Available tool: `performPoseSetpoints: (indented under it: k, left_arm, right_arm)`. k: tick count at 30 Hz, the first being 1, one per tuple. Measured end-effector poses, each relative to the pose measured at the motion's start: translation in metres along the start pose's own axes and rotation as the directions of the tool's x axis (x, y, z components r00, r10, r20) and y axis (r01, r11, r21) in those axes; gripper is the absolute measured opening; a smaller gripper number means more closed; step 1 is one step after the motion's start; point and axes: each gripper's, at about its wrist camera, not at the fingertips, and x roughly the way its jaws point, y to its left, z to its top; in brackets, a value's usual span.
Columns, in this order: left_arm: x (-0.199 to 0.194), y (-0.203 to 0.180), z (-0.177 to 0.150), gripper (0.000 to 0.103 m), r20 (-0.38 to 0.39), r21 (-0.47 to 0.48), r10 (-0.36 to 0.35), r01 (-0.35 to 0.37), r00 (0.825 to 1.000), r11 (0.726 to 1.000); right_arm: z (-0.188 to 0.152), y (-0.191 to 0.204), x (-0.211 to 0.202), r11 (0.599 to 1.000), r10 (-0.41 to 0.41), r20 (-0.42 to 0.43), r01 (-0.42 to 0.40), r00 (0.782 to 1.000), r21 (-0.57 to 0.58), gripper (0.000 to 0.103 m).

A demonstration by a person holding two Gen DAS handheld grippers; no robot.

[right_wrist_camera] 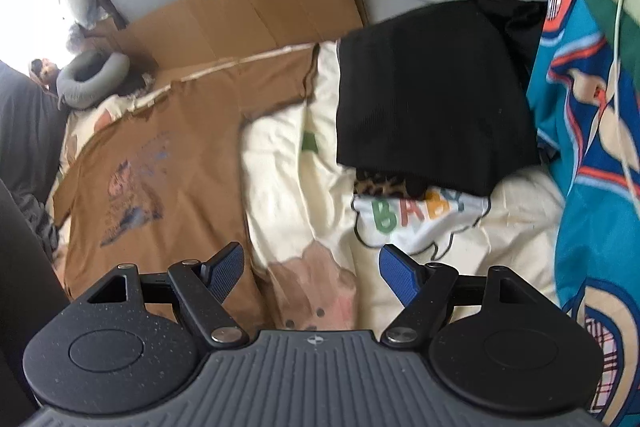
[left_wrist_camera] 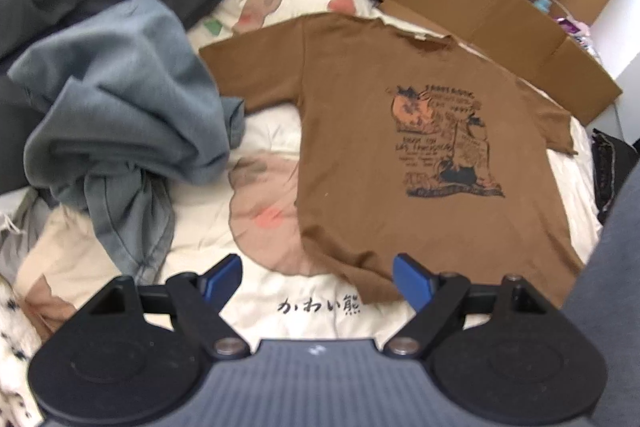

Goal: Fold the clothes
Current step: 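Lower the open right tool to the brown T-shirt hem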

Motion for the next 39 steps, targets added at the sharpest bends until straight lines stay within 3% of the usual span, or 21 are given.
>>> performPoseSetpoints:
  k: [14, 22, 29, 34, 39]
  left_arm:
    - [0.051, 0.001, -0.014, 0.084, -0.090, -0.020, 0.001, -0.003, 0.996, 1.000]
    - [0.078, 0.009, -0.015, 0.078, -0.130, -0.103, -0.011, -0.002, 0.991, 0.995]
    - [0.096, 0.003, -0.019, 0.078, -0.180, -0.090, 0.001, -0.017, 0.984, 0.996]
    - [0.104, -0.001, -0.021, 0.078, -0.211, -0.067, 0.013, -0.028, 0.977, 0.997]
    - [0.105, 0.000, -0.020, 0.078, -0.223, -0.055, 0.021, -0.035, 0.975, 0.998]
  right_arm:
    - [-0.028, -0.001, 0.060, 0.999, 0.035, -0.077, -0.035, 0.996, 0.012, 0.078]
    - [-0.045, 0.011, 0.088, 0.998, 0.060, -0.131, -0.063, 0.990, -0.021, 0.063]
    - [-0.064, 0.024, 0.121, 0.992, 0.107, -0.204, -0.119, 0.973, -0.046, 0.052]
    - [-0.072, 0.038, 0.149, 0.990, 0.098, -0.250, -0.120, 0.963, -0.077, 0.038]
    - [-0.073, 0.046, 0.173, 0.990, 0.092, -0.257, -0.117, 0.962, -0.084, 0.031]
